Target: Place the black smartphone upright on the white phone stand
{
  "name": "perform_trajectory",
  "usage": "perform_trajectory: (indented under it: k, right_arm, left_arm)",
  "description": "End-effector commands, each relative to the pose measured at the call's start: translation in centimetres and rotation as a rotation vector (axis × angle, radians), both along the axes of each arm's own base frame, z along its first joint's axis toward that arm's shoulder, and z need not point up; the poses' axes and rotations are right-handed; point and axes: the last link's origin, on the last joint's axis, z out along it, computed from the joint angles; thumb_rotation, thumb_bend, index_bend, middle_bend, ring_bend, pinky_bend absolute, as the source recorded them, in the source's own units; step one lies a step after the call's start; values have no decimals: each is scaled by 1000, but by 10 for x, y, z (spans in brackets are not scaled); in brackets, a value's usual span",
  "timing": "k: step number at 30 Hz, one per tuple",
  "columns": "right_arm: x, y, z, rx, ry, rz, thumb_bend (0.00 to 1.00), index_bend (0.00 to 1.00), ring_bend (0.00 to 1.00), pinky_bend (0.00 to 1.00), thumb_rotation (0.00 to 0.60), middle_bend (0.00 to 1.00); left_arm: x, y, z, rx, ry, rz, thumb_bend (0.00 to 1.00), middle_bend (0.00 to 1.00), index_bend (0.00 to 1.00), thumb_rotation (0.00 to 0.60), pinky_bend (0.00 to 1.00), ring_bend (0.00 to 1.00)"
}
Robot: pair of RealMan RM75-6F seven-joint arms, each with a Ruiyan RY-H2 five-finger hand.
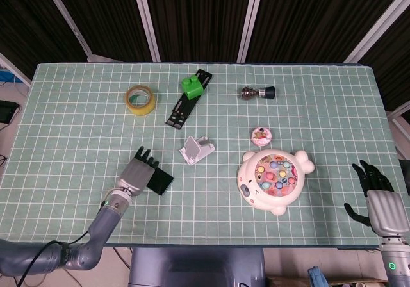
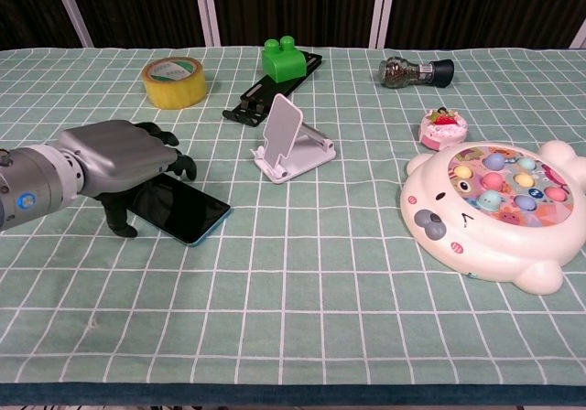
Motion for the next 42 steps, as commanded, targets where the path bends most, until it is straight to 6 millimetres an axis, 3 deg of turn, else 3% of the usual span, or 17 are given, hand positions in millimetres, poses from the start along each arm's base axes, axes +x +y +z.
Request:
perform_trajectory:
  k: [1, 16, 21, 27, 35, 42]
  right_arm:
    - [0, 0, 0, 0, 0, 0, 343, 86, 0, 152, 600, 0]
    - [0, 0, 0, 0, 1, 0, 344, 86, 0, 152, 600, 0]
    - [0, 0, 0, 0, 2, 0, 344, 86, 0, 152, 600, 0]
    - [0, 0, 0, 0, 1, -1, 343, 86, 0, 152, 600, 0]
    - [0, 0, 0, 0, 2, 0, 344, 86, 0, 152, 600, 0]
    - [0, 0, 0, 0, 2, 0, 344, 86, 0, 152, 600, 0]
  left_arm:
    - [1, 1, -1, -2, 3, 1, 165, 206, 200, 600, 0, 0]
    - [0, 2, -5, -4, 10, 12, 177, 296, 278, 600, 0, 0]
    - [0, 3, -5, 3, 4, 12, 215, 449, 418, 600, 0, 4]
    - [0, 3, -4, 18, -8, 3, 256, 545, 506, 600, 0, 57]
    - [9, 8, 8, 80, -108, 11, 276, 575, 538, 600, 0, 80]
    - [28, 13, 18, 144, -295, 70, 276, 585, 542, 600, 0, 91]
